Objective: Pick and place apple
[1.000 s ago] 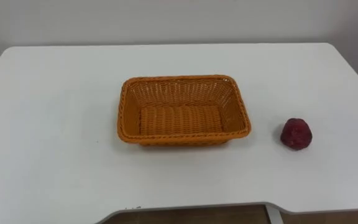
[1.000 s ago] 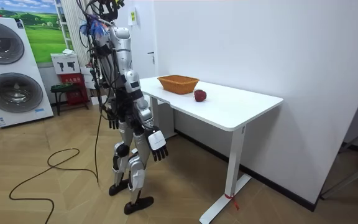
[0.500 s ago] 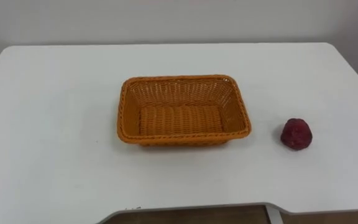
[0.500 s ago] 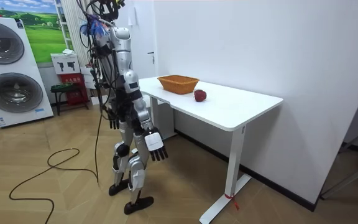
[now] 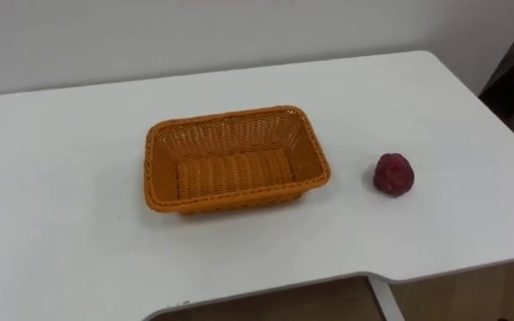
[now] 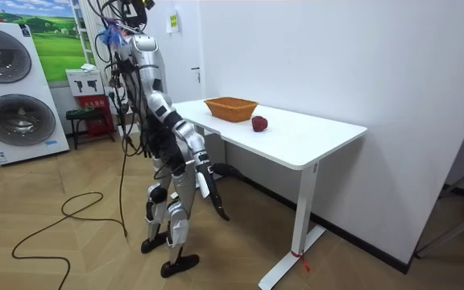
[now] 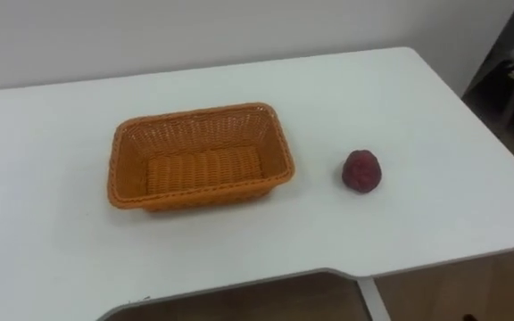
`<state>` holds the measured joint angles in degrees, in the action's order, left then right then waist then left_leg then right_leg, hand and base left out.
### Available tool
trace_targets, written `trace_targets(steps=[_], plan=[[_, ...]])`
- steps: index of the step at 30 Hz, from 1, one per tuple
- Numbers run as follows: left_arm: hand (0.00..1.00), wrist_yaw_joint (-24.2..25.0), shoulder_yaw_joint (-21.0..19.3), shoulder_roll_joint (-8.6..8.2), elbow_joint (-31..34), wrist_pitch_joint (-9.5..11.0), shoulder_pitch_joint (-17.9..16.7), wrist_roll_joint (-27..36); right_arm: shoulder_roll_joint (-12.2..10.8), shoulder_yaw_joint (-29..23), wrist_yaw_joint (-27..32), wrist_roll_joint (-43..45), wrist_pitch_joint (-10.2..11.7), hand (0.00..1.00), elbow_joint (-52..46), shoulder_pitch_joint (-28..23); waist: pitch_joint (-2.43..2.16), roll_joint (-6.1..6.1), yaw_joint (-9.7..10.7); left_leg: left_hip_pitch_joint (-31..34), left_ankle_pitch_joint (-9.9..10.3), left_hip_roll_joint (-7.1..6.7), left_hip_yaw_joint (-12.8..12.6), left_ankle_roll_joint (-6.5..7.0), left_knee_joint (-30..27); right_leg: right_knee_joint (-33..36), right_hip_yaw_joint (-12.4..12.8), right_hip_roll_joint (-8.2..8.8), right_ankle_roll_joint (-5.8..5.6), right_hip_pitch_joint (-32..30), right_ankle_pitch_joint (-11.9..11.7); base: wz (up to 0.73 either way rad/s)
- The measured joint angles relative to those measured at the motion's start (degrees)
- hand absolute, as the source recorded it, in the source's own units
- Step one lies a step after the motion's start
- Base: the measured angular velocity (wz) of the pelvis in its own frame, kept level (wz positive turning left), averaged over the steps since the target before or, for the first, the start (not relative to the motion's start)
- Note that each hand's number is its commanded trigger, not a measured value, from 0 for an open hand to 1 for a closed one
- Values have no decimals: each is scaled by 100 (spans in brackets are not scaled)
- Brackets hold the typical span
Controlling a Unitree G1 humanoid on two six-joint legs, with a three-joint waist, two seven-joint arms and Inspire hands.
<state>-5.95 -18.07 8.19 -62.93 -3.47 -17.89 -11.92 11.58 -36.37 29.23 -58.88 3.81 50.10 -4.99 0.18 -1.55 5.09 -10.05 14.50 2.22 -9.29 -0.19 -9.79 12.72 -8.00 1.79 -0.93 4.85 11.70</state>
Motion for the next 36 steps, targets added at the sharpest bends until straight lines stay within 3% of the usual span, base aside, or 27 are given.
trace_targets(steps=[4, 7, 11, 15, 22, 29, 36], plan=[[0, 3, 19, 7, 11, 3, -61, 0, 40, -178, 891, 226, 69, 0, -907, 1, -4, -55, -12, 113, -1, -1, -3, 1, -40, 28, 15, 0, 1, -112, -1, -1], [0, 4, 107, 53, 10, 22, -64, -7, 55, -145, 1421, 793, 290, 0, -1645, 31, -3, -100, -23, 129, -1, 0, -3, 1, -67, 50, 15, -3, 0, -86, -4, 0], [0, 28, 210, 53, 12, 102, -59, -2, 77, -76, 2113, 1923, 418, 0, -2462, 245, 3, -117, -66, 186, -1, -1, 19, 1, -72, 8, -10, -2, -1, -90, -5, 2], [0, 28, 490, 65, 17, 97, -55, -33, 105, 390, 2445, 3490, 491, 0, -3132, 267, -1, -107, -158, 228, -2, 4, 10, 1, -68, -4, 13, -15, 0, -176, -5, -3], [0, 71, 677, 75, 22, 97, 27, -26, 232, 1107, 2074, 4856, 490, 0, -3935, 273, -12, -73, -370, 275, -3, 11, 7, 0, -67, 84, 3, -12, 5, -275, -20, -2], [0, 245, 867, 99, 22, 94, 53, -12, 297, 1926, 1133, 5591, 419, 0, -3965, 284, 15, -102, -442, 211, -4, 19, 38, 0, -82, -7, -13, -13, 11, -182, -55, 1], [0, 388, 882, 146, 104, 107, 55, -16, 299, 2020, 475, 5718, 415, 0, -3953, 283, 17, -104, -547, 232, -4, 20, 89, 0, -104, -6, -55, -8, 13, -178, -63, 2]])
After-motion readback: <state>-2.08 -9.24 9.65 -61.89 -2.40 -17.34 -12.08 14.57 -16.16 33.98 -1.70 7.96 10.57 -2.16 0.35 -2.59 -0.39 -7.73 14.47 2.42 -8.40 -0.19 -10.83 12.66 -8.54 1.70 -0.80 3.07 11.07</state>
